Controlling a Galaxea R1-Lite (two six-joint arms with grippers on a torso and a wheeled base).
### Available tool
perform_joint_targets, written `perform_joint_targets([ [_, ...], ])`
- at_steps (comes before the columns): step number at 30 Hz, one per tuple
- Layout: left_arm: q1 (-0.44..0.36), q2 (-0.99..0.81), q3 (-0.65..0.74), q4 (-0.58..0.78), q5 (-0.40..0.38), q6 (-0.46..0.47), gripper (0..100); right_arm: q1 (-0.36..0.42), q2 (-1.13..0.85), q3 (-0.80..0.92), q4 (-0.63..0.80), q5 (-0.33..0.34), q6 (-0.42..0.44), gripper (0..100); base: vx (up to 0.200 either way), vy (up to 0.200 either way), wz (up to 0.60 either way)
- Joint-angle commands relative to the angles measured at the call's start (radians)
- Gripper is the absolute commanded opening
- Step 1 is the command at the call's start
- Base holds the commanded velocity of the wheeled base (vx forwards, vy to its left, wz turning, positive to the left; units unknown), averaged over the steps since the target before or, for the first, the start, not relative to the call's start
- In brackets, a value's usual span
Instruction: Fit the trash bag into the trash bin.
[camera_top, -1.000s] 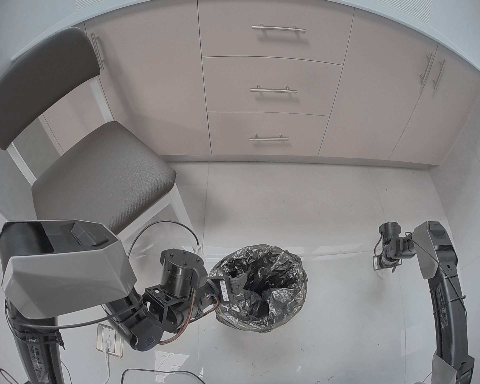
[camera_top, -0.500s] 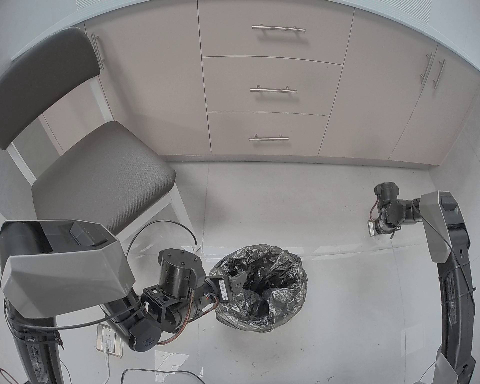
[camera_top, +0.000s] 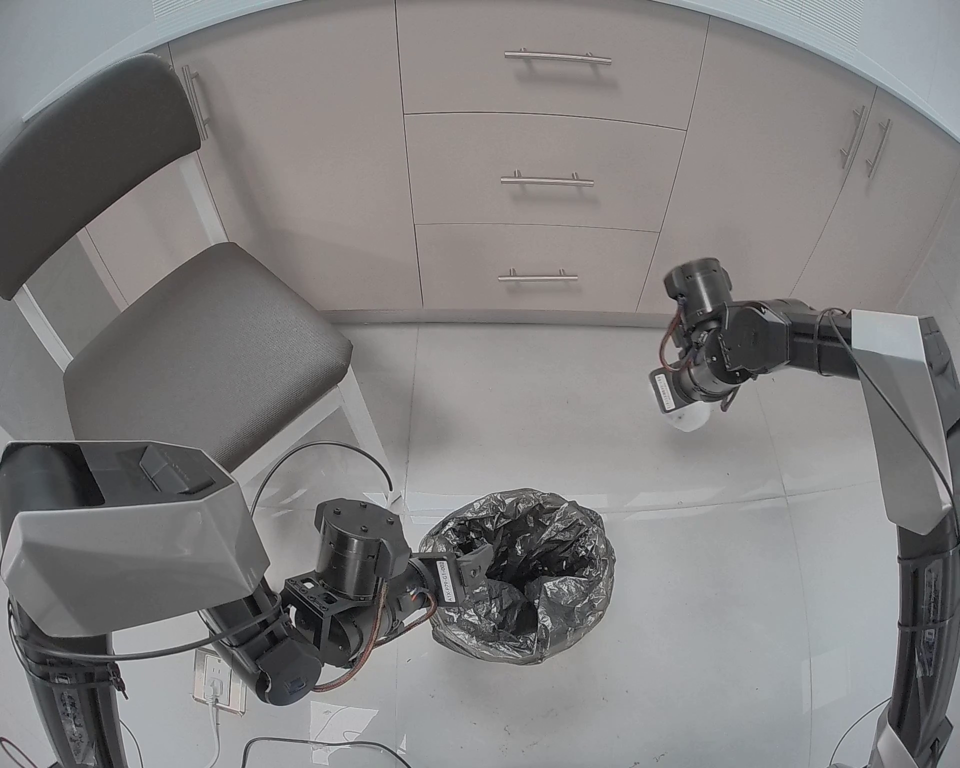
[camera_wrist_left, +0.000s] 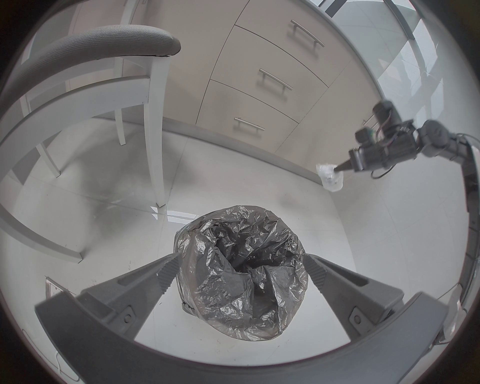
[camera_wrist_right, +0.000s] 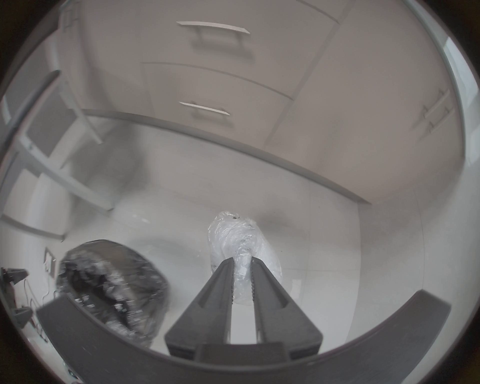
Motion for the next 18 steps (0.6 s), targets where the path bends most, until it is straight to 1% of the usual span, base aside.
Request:
perform_joint_targets([
  [1, -0.002, 0.001, 0.003, -0.002, -0.001, -0.001, 100, 0.165, -0.144, 0.000, 0.105, -0.013, 0.000, 0, 0.000, 0.000, 0.00],
  [5, -0.001, 0.002, 0.003, -0.002, -0.001, 0.001, 100, 0.267, -0.173, 0.000, 0.179, -0.015, 0.008, 0, 0.000, 0.000, 0.00],
  [8, -0.001, 0.002, 0.003, -0.002, -0.001, 0.001, 100, 0.326, -0.173, 0.000, 0.213, -0.015, 0.024, 0, 0.000, 0.000, 0.00],
  [9, -0.001, 0.002, 0.003, -0.002, -0.001, 0.001, 100, 0.358, -0.171, 0.000, 0.236, -0.015, 0.040, 0, 0.000, 0.000, 0.00],
  [13, -0.001, -0.007, 0.010, -0.003, -0.001, 0.002, 100, 0.416, -0.154, 0.000, 0.308, -0.015, 0.096, 0, 0.000, 0.000, 0.00],
  [16, -0.001, -0.039, 0.024, -0.013, -0.001, 0.009, 100, 0.439, -0.142, 0.000, 0.365, -0.013, 0.146, 0, 0.000, 0.000, 0.00],
  [17, -0.001, -0.039, 0.024, -0.013, -0.001, 0.009, 100, 0.439, -0.142, 0.000, 0.365, -0.013, 0.146, 0, 0.000, 0.000, 0.00],
  [18, 0.002, -0.064, 0.039, -0.017, -0.001, 0.041, 100, 0.447, -0.130, 0.000, 0.417, -0.006, 0.177, 0, 0.000, 0.000, 0.00],
])
